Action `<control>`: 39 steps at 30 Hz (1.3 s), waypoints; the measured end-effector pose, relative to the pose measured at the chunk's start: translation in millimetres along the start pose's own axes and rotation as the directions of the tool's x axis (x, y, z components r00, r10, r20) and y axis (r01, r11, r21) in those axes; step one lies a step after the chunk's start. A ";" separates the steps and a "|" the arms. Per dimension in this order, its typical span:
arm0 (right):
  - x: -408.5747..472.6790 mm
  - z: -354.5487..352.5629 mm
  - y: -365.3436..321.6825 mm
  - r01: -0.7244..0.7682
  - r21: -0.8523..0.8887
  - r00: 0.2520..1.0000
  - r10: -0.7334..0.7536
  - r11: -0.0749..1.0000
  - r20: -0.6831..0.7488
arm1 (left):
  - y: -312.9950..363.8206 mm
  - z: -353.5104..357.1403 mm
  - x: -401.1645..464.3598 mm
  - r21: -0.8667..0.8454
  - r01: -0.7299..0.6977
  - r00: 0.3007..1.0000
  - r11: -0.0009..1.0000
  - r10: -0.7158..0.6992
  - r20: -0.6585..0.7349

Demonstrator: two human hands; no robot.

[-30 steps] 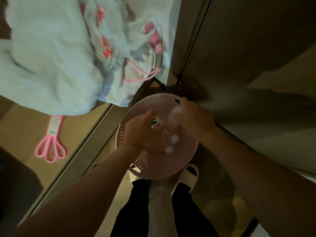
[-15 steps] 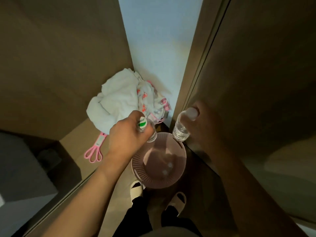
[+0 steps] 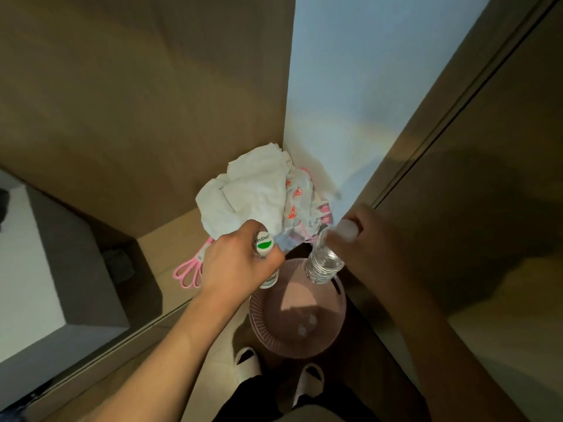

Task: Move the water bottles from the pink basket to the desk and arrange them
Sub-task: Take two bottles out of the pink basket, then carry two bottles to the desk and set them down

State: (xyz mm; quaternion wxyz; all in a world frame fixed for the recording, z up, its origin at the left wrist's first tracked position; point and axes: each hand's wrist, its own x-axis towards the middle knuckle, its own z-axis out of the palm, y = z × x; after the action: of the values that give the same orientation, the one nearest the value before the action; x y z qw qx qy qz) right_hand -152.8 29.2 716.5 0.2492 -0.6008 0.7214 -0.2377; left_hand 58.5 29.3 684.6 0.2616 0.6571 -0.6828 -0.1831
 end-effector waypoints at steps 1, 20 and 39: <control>1.0 2.1 -6.8 0.029 -0.012 0.999 -0.029 1.000 0.014 | -1.7 -3.3 -1.8 -0.004 0.015 1.000 1.000 -0.015 -0.007; -56.5 95.2 -120.0 0.571 0.213 0.621 -0.586 0.793 0.520 | -32.7 -115.3 -172.8 -0.086 0.665 0.605 0.742 -0.602 -0.522; -379.5 240.0 -283.5 0.809 0.435 -0.035 -0.706 0.395 0.708 | -107.8 -228.0 -515.2 -0.476 0.781 -0.085 0.404 -0.686 -0.723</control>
State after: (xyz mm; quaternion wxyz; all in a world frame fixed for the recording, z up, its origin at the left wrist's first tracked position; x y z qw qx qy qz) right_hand 272.6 345.9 743.6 0.3464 -0.9355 0.0675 0.0198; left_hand 280.9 554.9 742.0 0.3850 0.9180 0.0179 0.0935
